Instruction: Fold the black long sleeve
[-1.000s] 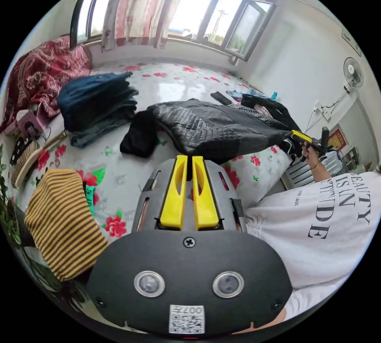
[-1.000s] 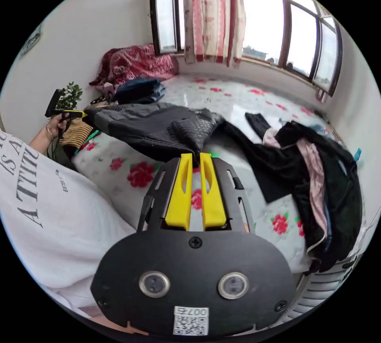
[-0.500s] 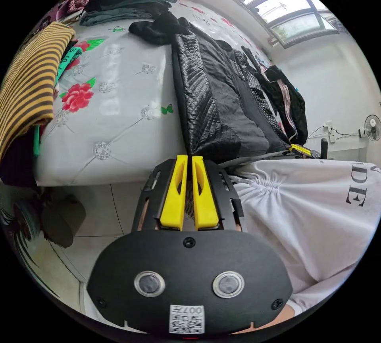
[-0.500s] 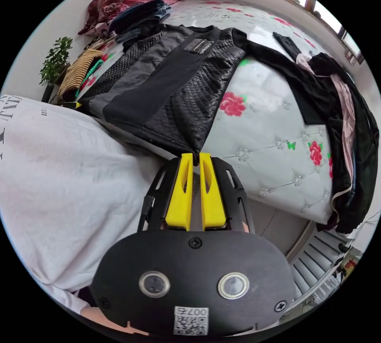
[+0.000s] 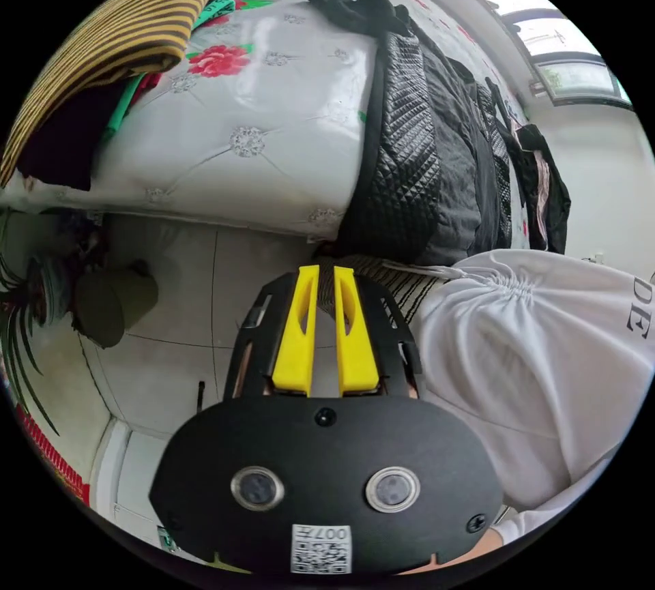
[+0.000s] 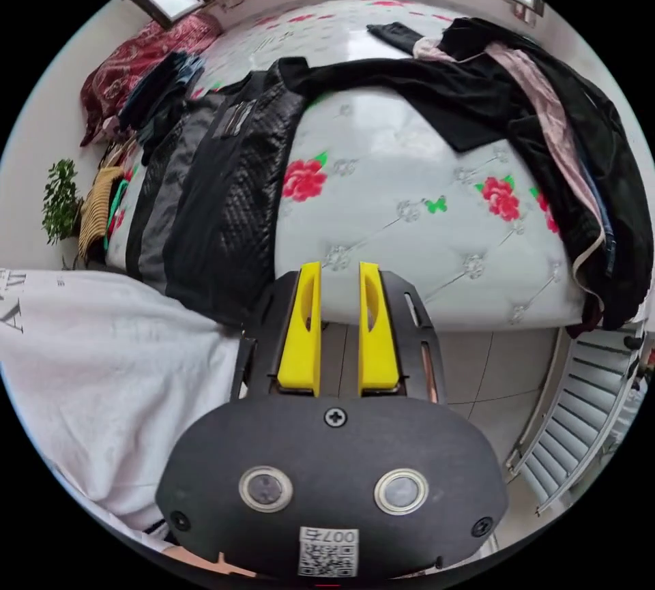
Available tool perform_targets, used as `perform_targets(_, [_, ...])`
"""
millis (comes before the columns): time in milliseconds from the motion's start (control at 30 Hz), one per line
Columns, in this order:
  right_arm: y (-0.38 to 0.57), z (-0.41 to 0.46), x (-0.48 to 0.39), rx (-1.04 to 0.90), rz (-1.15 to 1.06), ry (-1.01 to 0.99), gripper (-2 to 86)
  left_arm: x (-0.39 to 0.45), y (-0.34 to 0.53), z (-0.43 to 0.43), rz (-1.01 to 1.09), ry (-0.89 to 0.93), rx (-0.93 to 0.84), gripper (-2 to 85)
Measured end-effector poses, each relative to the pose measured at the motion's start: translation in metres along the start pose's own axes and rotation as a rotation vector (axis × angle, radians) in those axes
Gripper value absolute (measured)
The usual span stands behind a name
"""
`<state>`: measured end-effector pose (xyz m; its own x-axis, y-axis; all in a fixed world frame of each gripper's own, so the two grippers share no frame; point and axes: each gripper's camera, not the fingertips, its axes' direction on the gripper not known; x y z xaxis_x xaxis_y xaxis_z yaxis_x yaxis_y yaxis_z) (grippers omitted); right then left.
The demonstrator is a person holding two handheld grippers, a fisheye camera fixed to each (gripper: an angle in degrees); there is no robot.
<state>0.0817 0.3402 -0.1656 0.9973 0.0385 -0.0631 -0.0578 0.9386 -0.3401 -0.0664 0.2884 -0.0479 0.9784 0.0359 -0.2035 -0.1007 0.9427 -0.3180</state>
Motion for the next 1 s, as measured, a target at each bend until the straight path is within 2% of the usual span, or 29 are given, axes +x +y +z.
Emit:
perform_targets(167, [-0.085,-0.013,0.065,0.171,0.102,0.073,8.5,0.036,-0.015,-0.013,-0.039,0.148,0.099,4.4])
perform_targets(333, [-0.161,0.004,0.108,0.207,0.128,0.089,8.8,0.099,-0.042,-0.013,-0.02,0.15,0.116,4.5])
perform_targets(467, [-0.207,0.027,0.16,0.202,0.258,0.138,8.9,0.121,-0.051,-0.015,-0.082,0.185,0.143,4.6])
perform_targets(567, [-0.224,0.056,0.195,0.133,0.347,0.09,8.4,0.127,-0.055,-0.019,-0.136,0.218,0.172,4.7])
perform_targets(700, [-0.232,0.081,0.2,0.025,0.315,0.088,5.1,0.125,-0.066,-0.021,-0.19,0.226,0.18,5.0])
perform_targets(867, [-0.206,-0.018,0.202,0.252,0.253,0.251,0.8,0.126,-0.095,-0.032,-0.169,0.189,0.196,5.2])
perform_targets(933, [-0.198,-0.035,0.218,0.254,0.29,0.237,0.6,0.124,-0.119,-0.035,-0.133,0.15,0.19,5.2])
perform_targets(1000, [-0.196,-0.023,0.235,0.144,0.347,0.222,0.9,0.124,-0.145,-0.035,-0.091,0.129,0.191,5.3])
